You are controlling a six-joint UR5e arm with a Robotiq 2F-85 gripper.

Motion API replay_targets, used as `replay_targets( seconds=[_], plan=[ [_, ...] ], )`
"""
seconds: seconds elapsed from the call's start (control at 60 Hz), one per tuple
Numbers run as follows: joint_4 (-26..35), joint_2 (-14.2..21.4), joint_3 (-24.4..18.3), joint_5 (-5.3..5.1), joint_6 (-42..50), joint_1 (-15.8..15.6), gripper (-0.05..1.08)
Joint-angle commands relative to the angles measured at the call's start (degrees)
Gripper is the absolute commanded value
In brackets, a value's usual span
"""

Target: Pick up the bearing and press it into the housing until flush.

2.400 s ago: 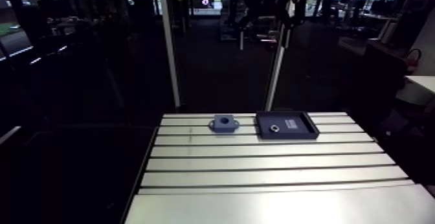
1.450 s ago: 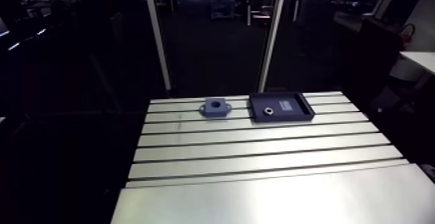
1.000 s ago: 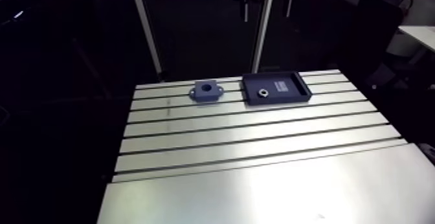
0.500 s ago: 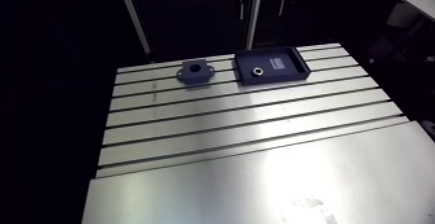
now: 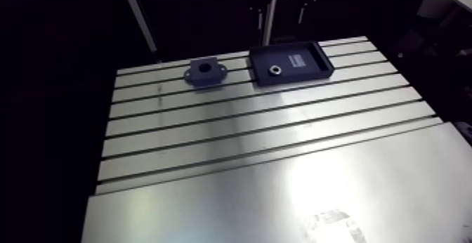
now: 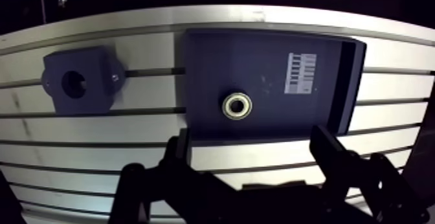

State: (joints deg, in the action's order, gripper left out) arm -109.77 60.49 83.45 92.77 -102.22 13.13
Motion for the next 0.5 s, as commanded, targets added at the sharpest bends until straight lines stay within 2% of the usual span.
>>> replay_targets(
  seconds=[0.017, 0.15, 0.167, 0.183, 0.217, 0.317, 0.5],
  plan=[
    [-1.57, -0.69, 1.69, 0.0, -0.3, 0.32, 0.01],
    [-2.64, -0.77, 2.94, 0.0, -0.22, 0.24, 0.02],
    [-2.9, -0.85, 3.13, 0.0, -0.22, 0.24, 0.07],
    [-2.9, -0.85, 3.13, 0.0, -0.22, 0.24, 0.07],
    [-3.53, -1.79, 3.17, 0.0, -0.13, 0.24, 0.24],
    [-3.99, -2.08, 3.16, 0.0, -0.13, 0.24, 0.36],
    [-4.27, -3.07, 3.33, 0.0, -0.22, 0.32, 0.41]
  ],
)
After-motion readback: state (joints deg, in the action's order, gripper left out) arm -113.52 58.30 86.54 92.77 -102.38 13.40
